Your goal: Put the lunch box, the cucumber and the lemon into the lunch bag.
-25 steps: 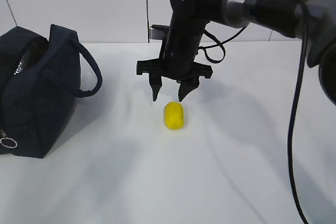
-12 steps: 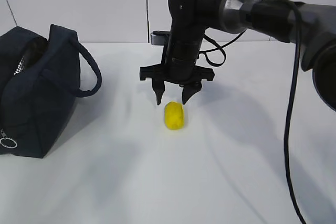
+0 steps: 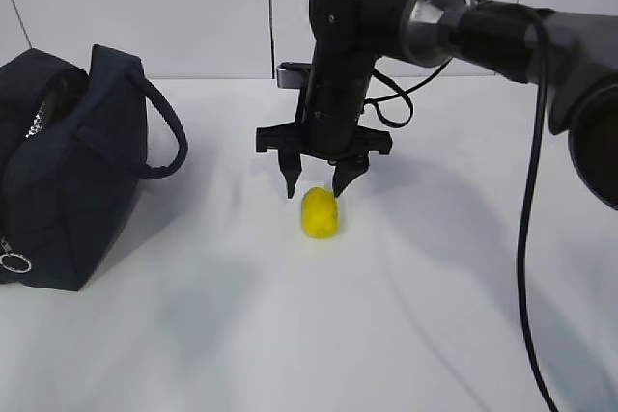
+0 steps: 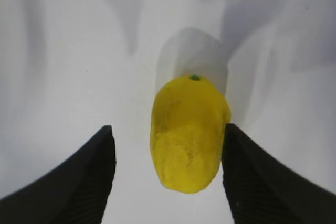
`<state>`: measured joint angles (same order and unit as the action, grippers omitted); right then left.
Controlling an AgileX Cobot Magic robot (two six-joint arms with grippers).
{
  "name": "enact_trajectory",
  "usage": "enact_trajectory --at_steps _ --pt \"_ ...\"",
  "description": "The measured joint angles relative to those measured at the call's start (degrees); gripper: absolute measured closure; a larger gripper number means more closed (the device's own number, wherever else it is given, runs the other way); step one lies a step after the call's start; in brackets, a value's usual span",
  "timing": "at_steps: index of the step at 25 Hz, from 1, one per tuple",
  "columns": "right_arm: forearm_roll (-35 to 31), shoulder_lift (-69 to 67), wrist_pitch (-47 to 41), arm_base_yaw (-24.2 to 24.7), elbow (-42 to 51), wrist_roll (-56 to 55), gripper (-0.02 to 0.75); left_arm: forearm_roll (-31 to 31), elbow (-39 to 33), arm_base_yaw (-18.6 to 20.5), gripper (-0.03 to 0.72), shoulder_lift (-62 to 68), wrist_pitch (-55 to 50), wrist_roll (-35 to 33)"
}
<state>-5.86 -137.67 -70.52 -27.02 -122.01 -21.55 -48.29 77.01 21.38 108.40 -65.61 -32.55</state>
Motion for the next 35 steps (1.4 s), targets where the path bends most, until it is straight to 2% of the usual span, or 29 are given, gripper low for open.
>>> enact_trajectory --at_steps 20,27,35 --pt "-0.65 -3.36 0.13 0.00 0.00 -0.13 0.264 0.00 0.00 0.00 0.697 0.00 0.00 0.00" --pt "-0.55 -3.36 0.13 0.00 0.00 -0.13 0.357 0.00 0.00 0.00 0.697 0.00 0.00 0.00" --pt "-3.79 -3.36 0.13 0.00 0.00 1.01 0.381 0.00 0.00 0.00 0.697 0.00 -0.10 0.00"
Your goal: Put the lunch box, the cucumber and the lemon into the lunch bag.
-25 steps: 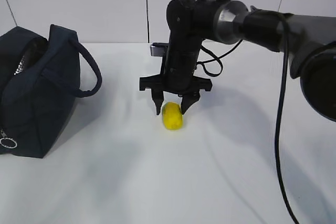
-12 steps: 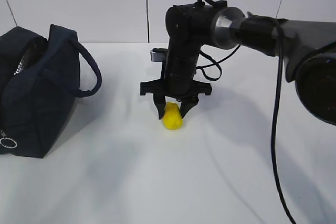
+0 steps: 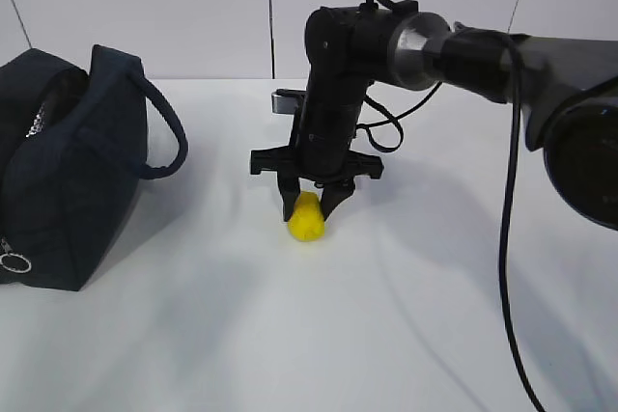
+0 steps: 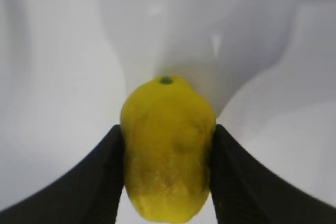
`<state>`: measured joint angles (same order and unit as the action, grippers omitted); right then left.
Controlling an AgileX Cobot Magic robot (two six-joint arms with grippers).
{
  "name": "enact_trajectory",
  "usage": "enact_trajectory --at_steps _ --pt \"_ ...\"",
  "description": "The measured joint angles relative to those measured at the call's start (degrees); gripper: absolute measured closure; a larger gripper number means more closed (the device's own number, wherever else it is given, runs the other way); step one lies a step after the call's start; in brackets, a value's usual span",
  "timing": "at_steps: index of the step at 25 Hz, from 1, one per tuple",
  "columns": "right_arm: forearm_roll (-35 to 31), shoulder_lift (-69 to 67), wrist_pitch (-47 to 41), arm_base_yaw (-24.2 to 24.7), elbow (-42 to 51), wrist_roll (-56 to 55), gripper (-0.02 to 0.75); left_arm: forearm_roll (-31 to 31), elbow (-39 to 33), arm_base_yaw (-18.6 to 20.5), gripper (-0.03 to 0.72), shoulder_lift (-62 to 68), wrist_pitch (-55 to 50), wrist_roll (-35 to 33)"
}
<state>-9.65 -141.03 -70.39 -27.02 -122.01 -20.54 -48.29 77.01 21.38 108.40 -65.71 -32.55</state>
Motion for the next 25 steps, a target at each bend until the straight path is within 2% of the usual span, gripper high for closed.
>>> enact_trajectory --at_steps 5,10,25 --pt "-3.53 0.90 0.00 0.00 0.00 2.07 0.384 -2.16 0.00 0.00 0.697 0.00 -1.16 -0.31" --pt "-10.23 3.43 0.00 0.00 -0.37 4.01 0.384 -5.51 0.00 0.00 0.697 0.00 -2.29 -1.31" --pt "-43.42 5.40 0.00 0.00 -8.07 11.48 0.390 -6.29 0.00 0.00 0.697 0.00 -2.29 -1.74"
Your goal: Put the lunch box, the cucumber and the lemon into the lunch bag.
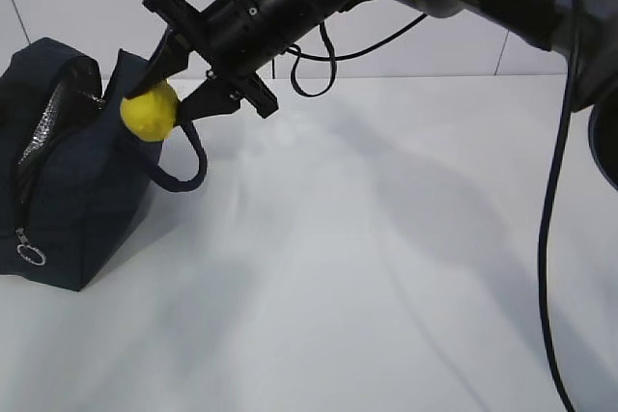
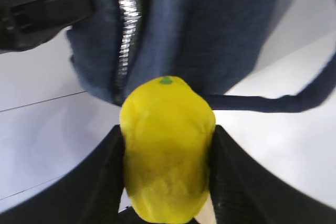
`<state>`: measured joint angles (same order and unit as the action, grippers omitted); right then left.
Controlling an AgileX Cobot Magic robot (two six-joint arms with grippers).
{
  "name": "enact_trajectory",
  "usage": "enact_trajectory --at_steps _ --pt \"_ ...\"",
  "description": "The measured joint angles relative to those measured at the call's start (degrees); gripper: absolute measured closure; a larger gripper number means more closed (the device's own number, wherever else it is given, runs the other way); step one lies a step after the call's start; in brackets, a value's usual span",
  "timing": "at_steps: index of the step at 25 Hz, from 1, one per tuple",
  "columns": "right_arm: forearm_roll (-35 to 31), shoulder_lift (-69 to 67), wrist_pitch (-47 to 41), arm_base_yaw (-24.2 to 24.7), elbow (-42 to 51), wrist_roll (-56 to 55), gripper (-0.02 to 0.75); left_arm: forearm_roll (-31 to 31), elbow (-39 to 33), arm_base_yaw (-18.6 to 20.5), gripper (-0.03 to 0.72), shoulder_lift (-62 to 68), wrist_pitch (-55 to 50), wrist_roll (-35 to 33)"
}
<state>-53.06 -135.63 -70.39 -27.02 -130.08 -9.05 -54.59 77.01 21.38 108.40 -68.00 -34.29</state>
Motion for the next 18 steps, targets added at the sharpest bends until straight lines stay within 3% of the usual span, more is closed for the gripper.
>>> enact_trajectory --at_steps 7,18 --pt "-8.72 0.00 8.03 -1.70 0.00 6.65 0.391 0.00 0.00 0.00 0.698 0.00 -0.06 0.00" --pt "-11.03 -1.77 24.84 -4.83 0.00 9.05 0.391 -0.04 0.00 0.00 0.698 0.00 -0.06 0.00"
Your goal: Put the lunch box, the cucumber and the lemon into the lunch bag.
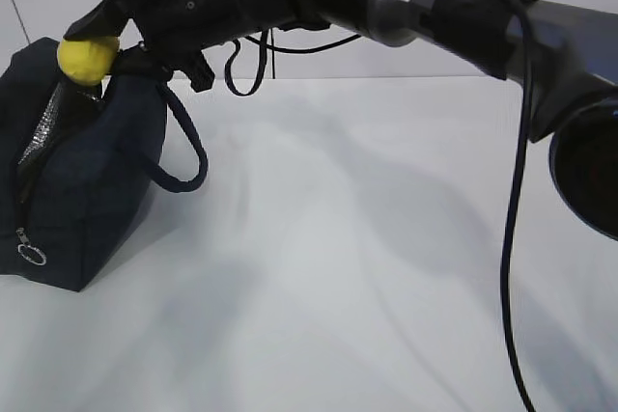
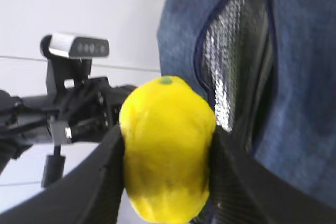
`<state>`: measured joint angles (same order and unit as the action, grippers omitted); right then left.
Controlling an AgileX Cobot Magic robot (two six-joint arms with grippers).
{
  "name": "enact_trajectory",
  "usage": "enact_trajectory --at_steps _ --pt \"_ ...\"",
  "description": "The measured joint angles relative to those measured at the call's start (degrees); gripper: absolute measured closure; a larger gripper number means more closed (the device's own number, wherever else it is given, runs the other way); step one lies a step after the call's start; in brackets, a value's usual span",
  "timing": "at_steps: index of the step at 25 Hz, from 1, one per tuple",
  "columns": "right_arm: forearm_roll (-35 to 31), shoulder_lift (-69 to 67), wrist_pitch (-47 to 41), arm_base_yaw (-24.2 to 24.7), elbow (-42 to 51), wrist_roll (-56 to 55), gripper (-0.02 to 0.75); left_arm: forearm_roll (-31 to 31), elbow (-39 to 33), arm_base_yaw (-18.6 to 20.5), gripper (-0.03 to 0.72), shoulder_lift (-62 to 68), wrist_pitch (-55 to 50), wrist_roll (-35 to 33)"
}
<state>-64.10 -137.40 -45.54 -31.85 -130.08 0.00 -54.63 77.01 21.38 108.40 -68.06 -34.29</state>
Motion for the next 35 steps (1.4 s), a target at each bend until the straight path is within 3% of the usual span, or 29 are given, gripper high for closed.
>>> enact_trajectory --at_steps 9,25,31,35 --pt "-1.71 -3.15 2.21 -0.85 0.00 0.31 0.388 0.00 0.00 0.00 0.698 0.00 0.00 0.00" --pt "-2.47 -3.62 2.45 -0.85 0.00 3.04 0.271 0.00 0.00 0.00 0.698 0.00 0.00 -0.10" --pt "-8.97 -3.62 3.21 -0.85 0.00 4.29 0.269 0.00 0.00 0.00 0.698 0.00 0.00 -0.10" --pt "-11.53 -3.62 1.02 -0.35 0.00 11.73 0.270 0.10 0.00 0.00 0.699 0.00 0.00 -0.10"
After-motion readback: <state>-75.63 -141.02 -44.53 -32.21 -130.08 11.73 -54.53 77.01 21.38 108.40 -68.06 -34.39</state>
